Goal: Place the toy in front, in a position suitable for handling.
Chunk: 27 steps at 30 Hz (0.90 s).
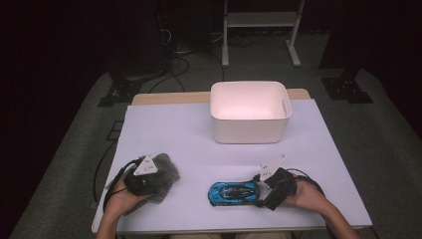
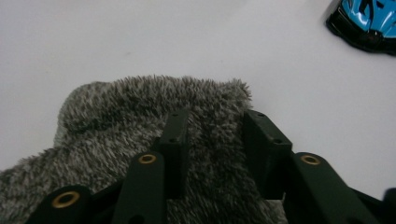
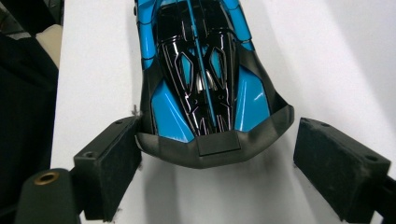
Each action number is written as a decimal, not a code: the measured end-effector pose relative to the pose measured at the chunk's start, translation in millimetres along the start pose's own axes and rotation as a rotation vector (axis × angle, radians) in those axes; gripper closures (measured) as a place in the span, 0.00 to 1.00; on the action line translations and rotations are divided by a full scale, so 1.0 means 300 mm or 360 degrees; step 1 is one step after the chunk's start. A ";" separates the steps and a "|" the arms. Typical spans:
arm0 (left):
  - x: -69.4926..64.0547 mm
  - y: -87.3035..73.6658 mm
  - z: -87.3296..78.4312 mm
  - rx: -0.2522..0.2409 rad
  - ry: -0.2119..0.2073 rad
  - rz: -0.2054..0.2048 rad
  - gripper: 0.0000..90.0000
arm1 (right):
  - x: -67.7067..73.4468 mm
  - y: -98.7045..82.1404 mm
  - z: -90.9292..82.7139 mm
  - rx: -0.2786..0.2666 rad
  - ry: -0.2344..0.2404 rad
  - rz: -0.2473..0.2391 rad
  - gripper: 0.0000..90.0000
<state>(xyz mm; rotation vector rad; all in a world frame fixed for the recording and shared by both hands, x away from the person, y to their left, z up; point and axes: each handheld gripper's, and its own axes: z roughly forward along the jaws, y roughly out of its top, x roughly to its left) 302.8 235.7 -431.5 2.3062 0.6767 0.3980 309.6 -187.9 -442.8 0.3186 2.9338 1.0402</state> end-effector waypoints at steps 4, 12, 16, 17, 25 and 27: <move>0.001 -0.002 0.016 0.0046 -0.0031 0.0022 0.76 | 0.002 -0.003 0.005 -0.0013 0.0017 -0.0002 0.16; 0.005 -0.006 0.036 0.0054 -0.0061 -0.0038 0.86 | -0.001 -0.008 0.016 -0.0019 0.0040 -0.0003 0.25; 0.000 0.007 0.028 0.0033 -0.0078 -0.0046 0.91 | 0.001 -0.006 0.016 -0.0013 0.0044 -0.0012 0.26; -0.004 0.014 0.025 0.0015 -0.0102 -0.0042 0.92 | 0.001 -0.006 0.017 -0.0013 0.0046 -0.0010 0.27; -0.122 0.151 0.061 -0.0147 -0.0365 0.0112 0.93 | -0.003 -0.010 0.023 -0.0027 0.0063 0.0001 0.27; -0.151 0.185 0.088 -0.0145 -0.0431 0.0143 0.93 | -0.003 -0.009 0.024 -0.0031 0.0062 0.0000 0.27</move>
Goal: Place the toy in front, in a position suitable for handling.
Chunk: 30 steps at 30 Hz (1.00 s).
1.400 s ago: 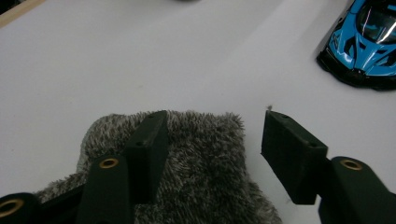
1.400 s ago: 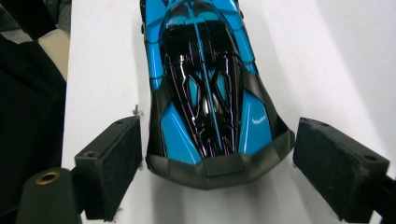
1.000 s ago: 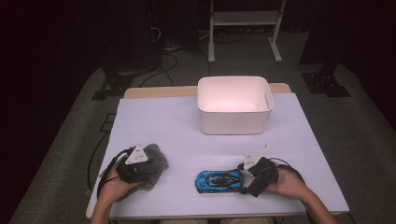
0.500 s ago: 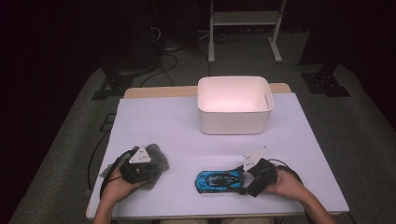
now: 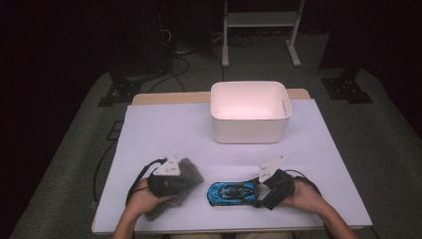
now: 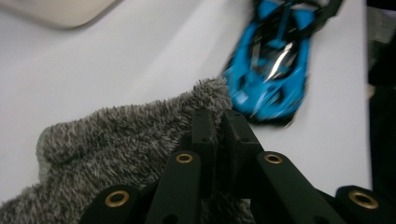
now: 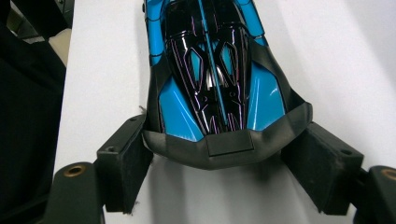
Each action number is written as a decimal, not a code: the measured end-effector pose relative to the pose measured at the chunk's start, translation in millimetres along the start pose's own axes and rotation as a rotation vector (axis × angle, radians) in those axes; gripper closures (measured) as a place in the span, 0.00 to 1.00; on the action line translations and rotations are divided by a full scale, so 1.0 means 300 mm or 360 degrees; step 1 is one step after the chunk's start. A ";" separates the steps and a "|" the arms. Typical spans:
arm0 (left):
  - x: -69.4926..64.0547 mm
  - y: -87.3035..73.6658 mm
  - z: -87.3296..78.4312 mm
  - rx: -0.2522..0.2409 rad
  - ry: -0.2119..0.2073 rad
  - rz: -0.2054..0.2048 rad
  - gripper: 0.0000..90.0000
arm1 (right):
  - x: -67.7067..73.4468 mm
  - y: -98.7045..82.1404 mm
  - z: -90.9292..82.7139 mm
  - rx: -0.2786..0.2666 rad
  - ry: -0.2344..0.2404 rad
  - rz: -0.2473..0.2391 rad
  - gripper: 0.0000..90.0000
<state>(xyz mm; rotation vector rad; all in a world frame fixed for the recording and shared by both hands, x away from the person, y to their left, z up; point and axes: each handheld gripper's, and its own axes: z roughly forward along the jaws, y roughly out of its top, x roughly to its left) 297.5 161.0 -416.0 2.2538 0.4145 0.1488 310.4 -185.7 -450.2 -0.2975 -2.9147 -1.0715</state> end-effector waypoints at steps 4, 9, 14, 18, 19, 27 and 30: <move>-0.028 0.066 0.081 0.0018 -0.0110 0.0058 0.93 | 0.001 -0.004 0.000 -0.0013 -0.0006 0.0002 0.27; -0.046 0.135 0.143 -0.0005 -0.0204 0.0125 0.93 | 0.000 -0.006 0.001 -0.0020 -0.0001 -0.0001 0.27; -0.056 0.176 0.181 0.0023 -0.0248 0.0172 0.93 | 0.000 -0.008 0.001 -0.0029 0.0002 0.0003 0.27; -0.061 0.176 0.186 0.0054 -0.0295 0.0182 0.85 | 0.000 -0.010 0.001 -0.0033 0.0001 0.0004 0.27; -0.061 0.176 0.177 0.0051 -0.0302 0.0187 0.80 | 0.000 -0.010 0.001 -0.0033 0.0000 0.0006 0.27; -0.061 0.137 0.111 0.0143 -0.0190 0.0059 0.38 | 0.003 -0.010 0.002 -0.0030 -0.0011 -0.0003 0.27; -0.057 0.120 0.120 0.0173 -0.0194 0.0044 0.39 | 0.003 -0.010 0.002 -0.0029 -0.0012 -0.0003 0.27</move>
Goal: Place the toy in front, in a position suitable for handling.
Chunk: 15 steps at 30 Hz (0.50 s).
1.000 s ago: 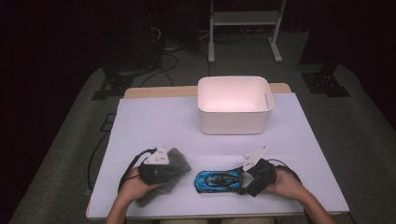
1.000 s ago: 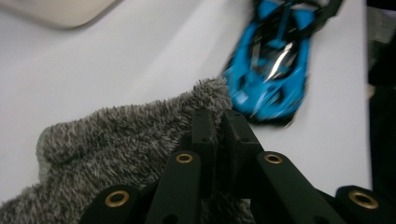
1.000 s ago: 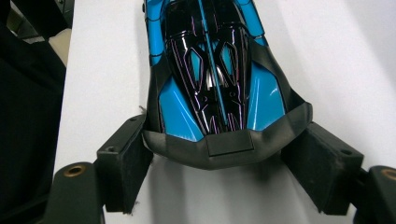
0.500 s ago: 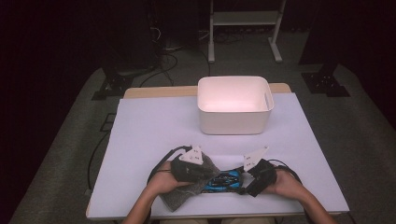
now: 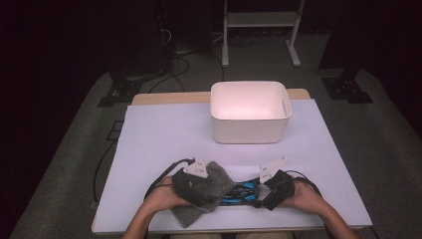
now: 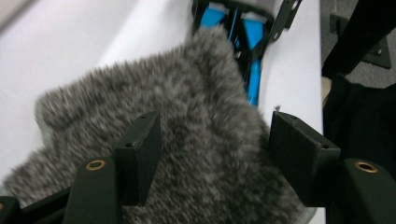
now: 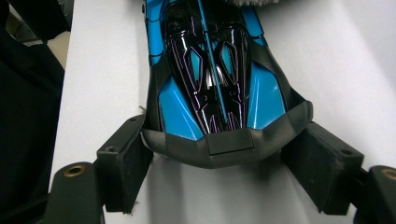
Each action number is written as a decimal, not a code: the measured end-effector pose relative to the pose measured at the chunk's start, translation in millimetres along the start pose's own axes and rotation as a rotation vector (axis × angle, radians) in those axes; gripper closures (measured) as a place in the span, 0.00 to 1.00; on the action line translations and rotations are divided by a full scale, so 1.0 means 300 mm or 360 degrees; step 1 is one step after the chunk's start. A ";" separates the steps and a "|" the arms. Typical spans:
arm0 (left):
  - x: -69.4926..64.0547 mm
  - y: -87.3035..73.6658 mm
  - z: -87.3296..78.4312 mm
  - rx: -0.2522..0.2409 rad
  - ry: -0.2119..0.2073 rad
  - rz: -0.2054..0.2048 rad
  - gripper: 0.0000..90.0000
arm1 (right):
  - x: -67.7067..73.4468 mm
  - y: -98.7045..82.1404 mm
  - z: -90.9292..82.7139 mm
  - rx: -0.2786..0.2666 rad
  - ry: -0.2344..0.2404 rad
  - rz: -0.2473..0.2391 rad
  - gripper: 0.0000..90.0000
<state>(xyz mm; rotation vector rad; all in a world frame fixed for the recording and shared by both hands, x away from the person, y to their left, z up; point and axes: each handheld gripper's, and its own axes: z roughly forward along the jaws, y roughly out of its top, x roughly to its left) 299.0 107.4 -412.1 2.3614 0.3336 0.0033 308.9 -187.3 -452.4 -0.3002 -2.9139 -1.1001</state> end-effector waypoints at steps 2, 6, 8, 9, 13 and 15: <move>0.006 -0.011 0.020 0.0028 -0.0035 -0.0003 0.49 | 0.001 0.000 0.000 -0.0001 -0.0004 0.0000 0.27; 0.009 -0.012 0.045 0.0017 -0.0075 0.0061 0.80 | 0.003 -0.003 0.002 -0.0010 -0.0014 -0.0003 0.27; 0.013 -0.005 0.047 0.0037 -0.0075 0.0056 0.84 | 0.005 -0.002 0.002 -0.0008 -0.0022 -0.0001 0.27; 0.012 -0.001 0.048 0.0046 -0.0067 0.0071 0.85 | 0.005 -0.002 0.002 -0.0010 -0.0022 -0.0003 0.27; 0.002 0.026 0.056 0.0084 -0.0062 0.0133 0.86 | 0.005 -0.003 0.002 -0.0012 -0.0022 -0.0004 0.27; -0.006 0.043 0.067 0.0075 -0.0071 0.0169 0.86 | 0.006 -0.003 0.003 -0.0013 -0.0026 -0.0003 0.27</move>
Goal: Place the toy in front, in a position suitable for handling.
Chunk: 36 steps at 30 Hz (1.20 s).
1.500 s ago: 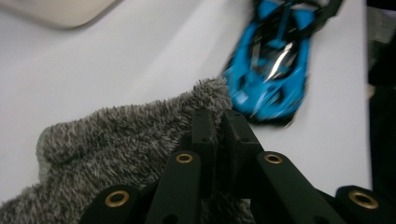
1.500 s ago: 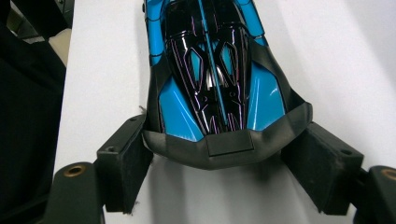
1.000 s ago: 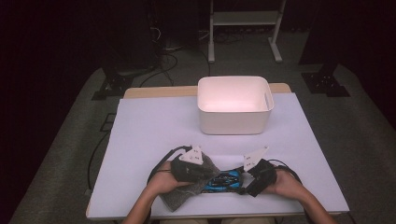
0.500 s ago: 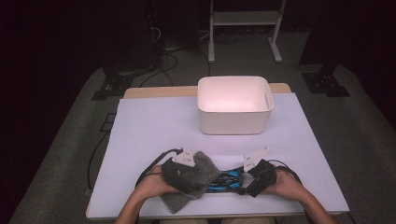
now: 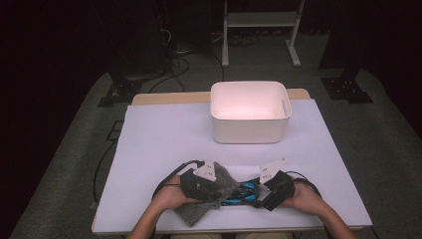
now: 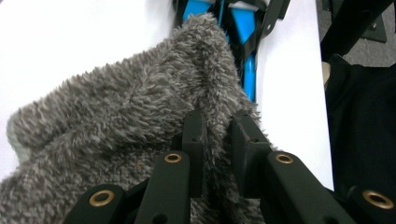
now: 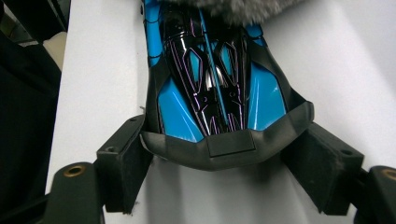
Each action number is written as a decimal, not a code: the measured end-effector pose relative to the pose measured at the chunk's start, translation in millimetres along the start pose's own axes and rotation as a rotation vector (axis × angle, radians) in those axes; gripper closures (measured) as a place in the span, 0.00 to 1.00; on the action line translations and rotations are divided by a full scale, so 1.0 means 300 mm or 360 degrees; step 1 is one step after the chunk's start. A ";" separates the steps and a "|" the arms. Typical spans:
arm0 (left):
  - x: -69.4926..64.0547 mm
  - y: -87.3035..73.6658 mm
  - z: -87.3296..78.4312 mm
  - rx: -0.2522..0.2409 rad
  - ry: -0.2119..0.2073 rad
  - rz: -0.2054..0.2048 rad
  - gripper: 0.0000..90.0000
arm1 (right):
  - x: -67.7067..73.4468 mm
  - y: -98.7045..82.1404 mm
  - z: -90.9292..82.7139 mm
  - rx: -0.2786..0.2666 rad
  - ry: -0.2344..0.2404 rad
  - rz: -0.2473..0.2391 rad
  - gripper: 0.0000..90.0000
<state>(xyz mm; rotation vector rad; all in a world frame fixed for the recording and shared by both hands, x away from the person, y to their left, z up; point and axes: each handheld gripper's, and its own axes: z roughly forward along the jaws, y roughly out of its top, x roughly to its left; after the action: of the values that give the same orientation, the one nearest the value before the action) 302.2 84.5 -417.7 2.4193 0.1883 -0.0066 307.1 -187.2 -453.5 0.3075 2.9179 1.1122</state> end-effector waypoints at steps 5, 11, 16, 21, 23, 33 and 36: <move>-0.005 0.020 0.014 -0.0007 -0.0021 0.0058 0.86 | 0.003 -0.001 0.001 -0.0002 -0.0009 -0.0001 0.27; 0.004 -0.011 -0.006 0.0002 -0.0008 0.0049 0.87 | 0.005 0.000 0.000 0.0007 -0.0016 -0.0015 0.28; 0.012 -0.073 -0.043 0.0028 0.0045 0.0005 0.87 | 0.005 -0.001 0.000 0.0004 -0.0018 -0.0018 0.28; 0.008 -0.117 -0.065 0.0050 0.0089 -0.0009 0.87 | 0.004 -0.003 0.001 -0.0006 -0.0017 -0.0025 0.28; 0.008 -0.117 -0.065 0.0053 0.0087 0.0004 0.87 | 0.005 -0.003 0.001 -0.0006 -0.0019 -0.0025 0.28; 0.004 -0.003 -0.012 0.0038 0.0036 0.0112 0.87 | 0.006 -0.004 0.001 -0.0008 -0.0022 -0.0020 0.28; 0.001 0.025 0.005 0.0047 0.0021 0.0154 0.87 | 0.005 -0.006 0.001 -0.0011 -0.0021 -0.0026 0.28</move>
<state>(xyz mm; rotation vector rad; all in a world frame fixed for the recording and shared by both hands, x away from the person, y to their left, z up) 303.5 77.9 -414.0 2.4561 0.0778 0.0505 305.3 -187.9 -454.7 0.2894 2.8992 1.1140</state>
